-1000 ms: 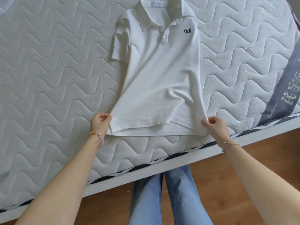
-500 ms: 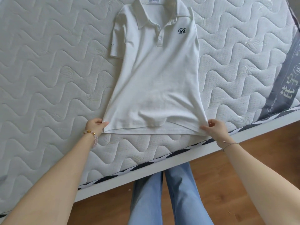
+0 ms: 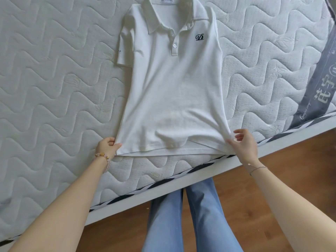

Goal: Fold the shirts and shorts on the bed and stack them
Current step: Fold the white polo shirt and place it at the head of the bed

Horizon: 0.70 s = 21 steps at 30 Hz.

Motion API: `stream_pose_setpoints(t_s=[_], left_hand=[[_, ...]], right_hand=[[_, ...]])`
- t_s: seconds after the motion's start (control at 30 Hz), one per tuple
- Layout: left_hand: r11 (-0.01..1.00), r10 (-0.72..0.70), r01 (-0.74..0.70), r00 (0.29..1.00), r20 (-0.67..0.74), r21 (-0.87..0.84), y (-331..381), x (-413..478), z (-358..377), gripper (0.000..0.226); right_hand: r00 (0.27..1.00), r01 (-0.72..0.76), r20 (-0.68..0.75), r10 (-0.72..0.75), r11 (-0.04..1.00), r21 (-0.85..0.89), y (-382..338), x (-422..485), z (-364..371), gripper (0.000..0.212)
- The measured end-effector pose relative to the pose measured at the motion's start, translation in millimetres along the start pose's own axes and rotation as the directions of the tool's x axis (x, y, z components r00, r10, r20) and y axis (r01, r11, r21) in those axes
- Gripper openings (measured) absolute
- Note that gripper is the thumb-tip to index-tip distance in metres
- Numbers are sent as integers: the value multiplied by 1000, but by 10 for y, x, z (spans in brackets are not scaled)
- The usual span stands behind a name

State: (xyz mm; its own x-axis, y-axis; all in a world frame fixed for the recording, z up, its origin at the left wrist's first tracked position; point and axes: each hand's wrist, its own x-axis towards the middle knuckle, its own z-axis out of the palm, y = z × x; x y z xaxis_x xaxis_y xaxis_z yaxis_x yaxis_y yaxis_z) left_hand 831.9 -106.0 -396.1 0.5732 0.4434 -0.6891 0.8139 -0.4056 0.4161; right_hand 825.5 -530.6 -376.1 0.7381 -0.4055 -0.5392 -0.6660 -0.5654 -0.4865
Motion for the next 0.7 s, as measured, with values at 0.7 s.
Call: stream_pose_setpoints(t_s=[0.7], left_hand=[[970,244,-244,970,10,-6,1268,410,-145,45]], right_hand=[[964,236,108,-243,969,73,-1130,621,49,40]])
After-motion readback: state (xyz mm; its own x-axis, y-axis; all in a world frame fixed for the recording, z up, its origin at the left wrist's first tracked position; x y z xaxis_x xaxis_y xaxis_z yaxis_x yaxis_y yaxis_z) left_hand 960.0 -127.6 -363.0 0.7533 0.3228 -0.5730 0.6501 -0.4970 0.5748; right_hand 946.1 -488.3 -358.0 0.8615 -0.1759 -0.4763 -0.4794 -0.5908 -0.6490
